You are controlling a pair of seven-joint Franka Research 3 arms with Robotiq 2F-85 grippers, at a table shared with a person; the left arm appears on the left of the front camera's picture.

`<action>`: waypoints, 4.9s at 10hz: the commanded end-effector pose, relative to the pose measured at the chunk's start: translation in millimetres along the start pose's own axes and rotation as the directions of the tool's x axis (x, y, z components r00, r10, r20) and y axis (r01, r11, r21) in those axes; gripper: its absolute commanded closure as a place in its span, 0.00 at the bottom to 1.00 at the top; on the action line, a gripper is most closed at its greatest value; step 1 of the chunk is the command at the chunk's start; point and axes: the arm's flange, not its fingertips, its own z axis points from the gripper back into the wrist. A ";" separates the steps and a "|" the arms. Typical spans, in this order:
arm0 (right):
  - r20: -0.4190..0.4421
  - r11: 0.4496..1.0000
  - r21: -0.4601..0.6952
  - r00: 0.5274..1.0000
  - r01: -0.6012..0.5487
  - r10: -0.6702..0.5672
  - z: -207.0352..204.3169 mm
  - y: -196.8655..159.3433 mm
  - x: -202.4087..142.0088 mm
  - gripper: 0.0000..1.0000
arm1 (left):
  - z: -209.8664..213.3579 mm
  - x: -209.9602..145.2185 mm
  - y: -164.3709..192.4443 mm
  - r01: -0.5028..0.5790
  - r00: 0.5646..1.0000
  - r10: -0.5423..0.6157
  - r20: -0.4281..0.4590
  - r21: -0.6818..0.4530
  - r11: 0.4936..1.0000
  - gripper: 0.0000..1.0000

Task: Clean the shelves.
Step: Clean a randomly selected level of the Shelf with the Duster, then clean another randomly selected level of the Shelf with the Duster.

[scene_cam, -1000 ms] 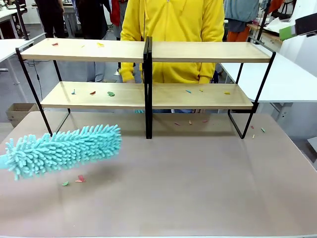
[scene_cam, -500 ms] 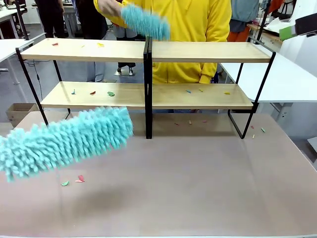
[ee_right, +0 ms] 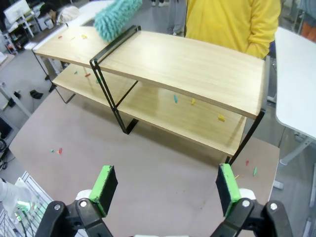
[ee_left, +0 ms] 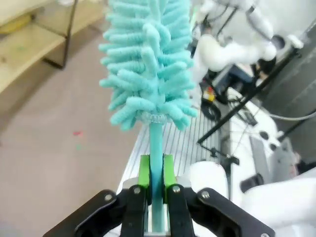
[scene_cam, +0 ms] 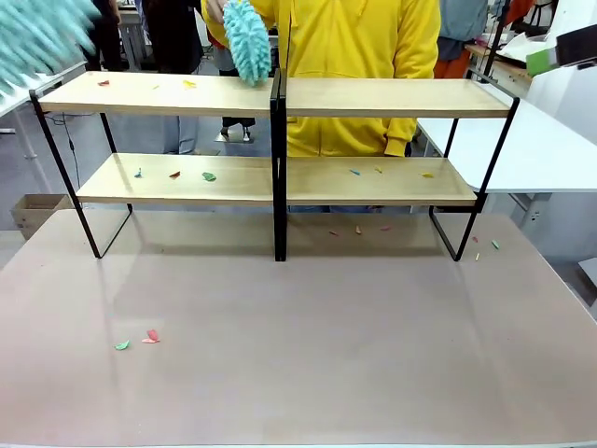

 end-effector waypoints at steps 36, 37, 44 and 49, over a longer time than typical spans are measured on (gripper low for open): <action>0.003 1.000 0.002 1.000 -0.016 0.016 0.5 -1.6 0.2 0.00 | -437.8 91.0 53.8 -0.659 0.737 0.659 -0.149 0.062 0.750 0.88; 0.003 1.000 0.002 1.000 -0.016 0.016 0.5 -1.6 0.2 0.00 | -437.8 91.0 53.8 -0.659 0.737 0.659 -0.149 0.062 0.750 0.88; 0.003 1.000 0.002 1.000 -0.016 0.016 0.5 -1.6 0.2 0.00 | -536.4 120.9 25.1 -0.578 0.812 0.571 0.122 0.312 0.754 0.88; 0.003 1.000 0.002 1.000 -0.016 0.016 0.5 -1.6 0.2 0.00 | -594.8 183.0 48.4 -0.658 0.738 0.642 0.207 0.430 0.618 0.88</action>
